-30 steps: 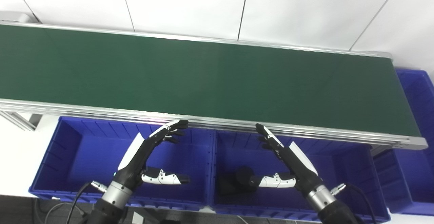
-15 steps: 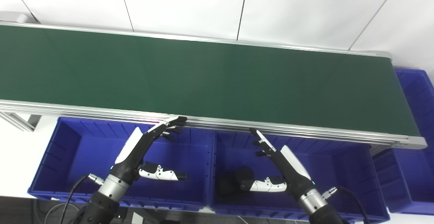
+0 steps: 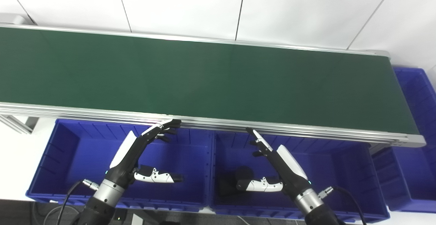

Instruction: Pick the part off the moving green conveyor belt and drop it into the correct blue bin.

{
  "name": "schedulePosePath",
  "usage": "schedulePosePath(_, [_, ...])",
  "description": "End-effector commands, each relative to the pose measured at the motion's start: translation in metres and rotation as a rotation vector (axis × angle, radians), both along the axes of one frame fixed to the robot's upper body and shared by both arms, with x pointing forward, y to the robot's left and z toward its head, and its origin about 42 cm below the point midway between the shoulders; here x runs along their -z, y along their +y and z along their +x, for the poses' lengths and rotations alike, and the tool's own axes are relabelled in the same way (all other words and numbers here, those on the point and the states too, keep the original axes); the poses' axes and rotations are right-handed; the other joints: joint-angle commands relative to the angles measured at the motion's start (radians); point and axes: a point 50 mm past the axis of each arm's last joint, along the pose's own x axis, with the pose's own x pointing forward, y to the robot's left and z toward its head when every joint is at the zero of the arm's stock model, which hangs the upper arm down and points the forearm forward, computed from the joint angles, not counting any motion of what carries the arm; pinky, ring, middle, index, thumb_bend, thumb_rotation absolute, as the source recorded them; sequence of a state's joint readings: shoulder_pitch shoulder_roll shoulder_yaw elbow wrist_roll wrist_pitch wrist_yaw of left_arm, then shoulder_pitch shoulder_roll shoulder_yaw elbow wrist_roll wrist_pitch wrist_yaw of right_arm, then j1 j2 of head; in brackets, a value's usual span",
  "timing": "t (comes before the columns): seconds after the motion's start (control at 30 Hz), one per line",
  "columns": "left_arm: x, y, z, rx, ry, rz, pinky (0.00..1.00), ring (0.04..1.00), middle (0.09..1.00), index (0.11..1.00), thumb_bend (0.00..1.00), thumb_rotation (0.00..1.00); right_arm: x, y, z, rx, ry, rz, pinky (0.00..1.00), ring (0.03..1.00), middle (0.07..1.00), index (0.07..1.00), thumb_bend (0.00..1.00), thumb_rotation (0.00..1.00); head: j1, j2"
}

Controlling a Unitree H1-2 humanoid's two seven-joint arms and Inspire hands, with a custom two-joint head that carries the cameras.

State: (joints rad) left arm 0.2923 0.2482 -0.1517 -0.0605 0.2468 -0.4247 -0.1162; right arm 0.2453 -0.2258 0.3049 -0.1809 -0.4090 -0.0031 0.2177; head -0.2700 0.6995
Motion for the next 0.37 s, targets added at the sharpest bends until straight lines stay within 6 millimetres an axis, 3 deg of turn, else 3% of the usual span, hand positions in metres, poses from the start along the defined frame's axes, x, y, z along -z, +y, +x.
schedulePosePath(0.0, [-0.0119,0.0039,0.0013,0.005,-0.069,-0.007,0.64,0.751,0.813,0.833,0.95,0.4,-0.0069,0.005,0.0028,-0.007,-0.056,0.024,0.8,0.923,0.993,1.0,0.99,0.63,0.003,0.004])
schedulePosePath(0.33, [-0.0145,0.0044,0.0004,0.005,-0.073,-0.008,0.63,0.741,0.808,0.827,0.96,0.38,-0.0067,0.005,0.0011,-0.003,-0.062,0.017,0.81,0.921,0.993,1.0,1.0,0.63,-0.028,-0.001])
